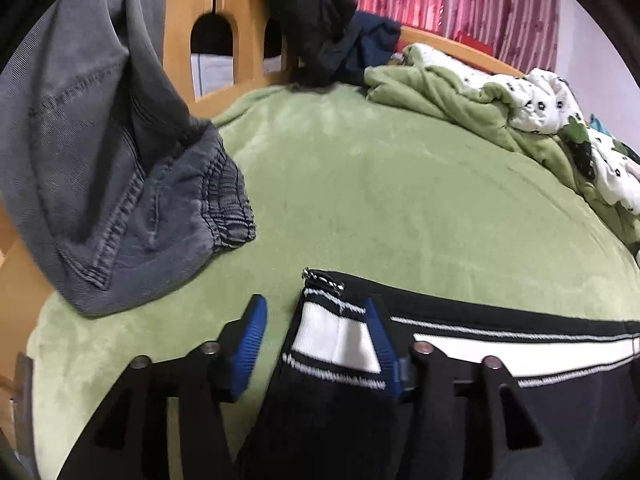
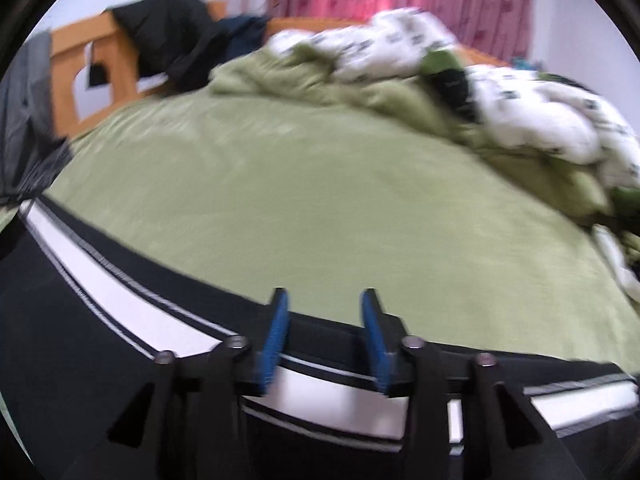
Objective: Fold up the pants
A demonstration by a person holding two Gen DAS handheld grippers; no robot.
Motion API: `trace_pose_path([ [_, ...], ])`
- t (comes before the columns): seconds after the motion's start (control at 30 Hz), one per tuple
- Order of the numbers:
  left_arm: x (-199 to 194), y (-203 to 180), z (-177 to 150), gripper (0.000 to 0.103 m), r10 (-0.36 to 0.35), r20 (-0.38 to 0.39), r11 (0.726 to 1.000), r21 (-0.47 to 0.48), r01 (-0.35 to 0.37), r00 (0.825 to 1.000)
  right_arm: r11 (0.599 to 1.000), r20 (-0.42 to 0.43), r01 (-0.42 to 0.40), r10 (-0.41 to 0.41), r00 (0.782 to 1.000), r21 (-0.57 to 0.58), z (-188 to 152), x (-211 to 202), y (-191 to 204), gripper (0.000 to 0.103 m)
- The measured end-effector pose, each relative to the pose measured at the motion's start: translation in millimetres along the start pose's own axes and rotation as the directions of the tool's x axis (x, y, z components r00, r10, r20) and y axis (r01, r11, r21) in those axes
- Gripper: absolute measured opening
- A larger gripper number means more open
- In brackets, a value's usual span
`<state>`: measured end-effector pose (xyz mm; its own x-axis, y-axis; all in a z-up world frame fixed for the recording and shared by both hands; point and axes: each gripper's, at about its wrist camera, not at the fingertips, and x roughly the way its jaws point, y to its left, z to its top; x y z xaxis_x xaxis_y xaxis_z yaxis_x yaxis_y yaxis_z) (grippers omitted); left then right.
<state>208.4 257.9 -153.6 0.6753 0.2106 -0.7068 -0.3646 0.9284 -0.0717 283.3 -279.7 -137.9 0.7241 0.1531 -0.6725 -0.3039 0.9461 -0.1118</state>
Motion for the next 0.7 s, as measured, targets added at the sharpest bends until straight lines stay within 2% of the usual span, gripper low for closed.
trace_pose_path([
  [0.07, -10, -3, -6, 0.056, -0.019, 0.016, 1.000, -0.005, 0.019, 1.000, 0.997, -0.052, 0.064, -0.061, 0.997, 0.040, -9, 0, -25, 0.045],
  [0.1, -13, -4, -8, 0.056, -0.030, 0.015, 0.999, -0.014, 0.030, 0.999, 0.993, -0.096, 0.111, -0.107, 0.990, 0.040, -14, 7, -34, 0.045],
  [0.13, -15, -6, -11, 0.056, -0.049, 0.010, 0.998, -0.029, 0.049, 0.999, 0.986, -0.165, 0.165, -0.159, 0.973, 0.026, -22, 24, -43, 0.044],
  [0.2, -18, -13, -15, 0.056, -0.098, -0.006, 0.994, -0.057, 0.098, 0.995, 0.984, -0.215, 0.172, -0.157, 0.964, 0.054, -32, 46, -53, 0.042],
  [0.23, -18, -16, -17, 0.056, -0.108, -0.014, 0.992, -0.062, 0.107, 0.994, 0.983, -0.178, 0.164, -0.147, 0.973, 0.085, -32, 48, -57, 0.042],
  [0.27, -19, -21, -19, 0.056, -0.114, -0.025, 0.992, -0.065, 0.112, 0.993, 0.981, -0.177, 0.164, -0.145, 0.973, 0.099, -30, 50, -59, 0.042],
  [0.4, -33, -29, -26, 0.056, -0.134, -0.041, 0.988, -0.077, 0.131, 0.990, 0.971, -0.179, 0.203, -0.179, 0.967, 0.125, -19, 48, -57, 0.042],
  [0.47, -47, -28, -30, 0.056, -0.135, -0.042, 0.989, -0.073, 0.131, 0.990, 0.966, -0.160, 0.223, -0.201, 0.966, 0.134, -17, 33, -50, 0.042],
  [0.53, -61, -26, -35, 0.056, -0.133, -0.046, 0.990, -0.062, 0.130, 0.990, 0.965, -0.115, 0.197, -0.179, 0.977, 0.172, -18, 9, -44, 0.043],
  [0.6, -76, -23, -37, 0.056, -0.135, -0.045, 0.990, -0.052, 0.133, 0.990, 0.960, -0.085, 0.176, -0.161, 0.983, 0.217, -17, -14, -35, 0.052],
  [0.63, -87, -22, -38, 0.056, -0.134, -0.042, 0.990, -0.046, 0.132, 0.990, 0.959, -0.077, 0.150, -0.136, 0.988, 0.241, -17, -27, -30, 0.058],
  [0.7, -105, -22, -36, 0.056, -0.134, -0.031, 0.991, -0.037, 0.132, 0.991, 0.961, -0.073, 0.073, -0.055, 0.996, 0.268, -16, -45, -19, 0.059],
])
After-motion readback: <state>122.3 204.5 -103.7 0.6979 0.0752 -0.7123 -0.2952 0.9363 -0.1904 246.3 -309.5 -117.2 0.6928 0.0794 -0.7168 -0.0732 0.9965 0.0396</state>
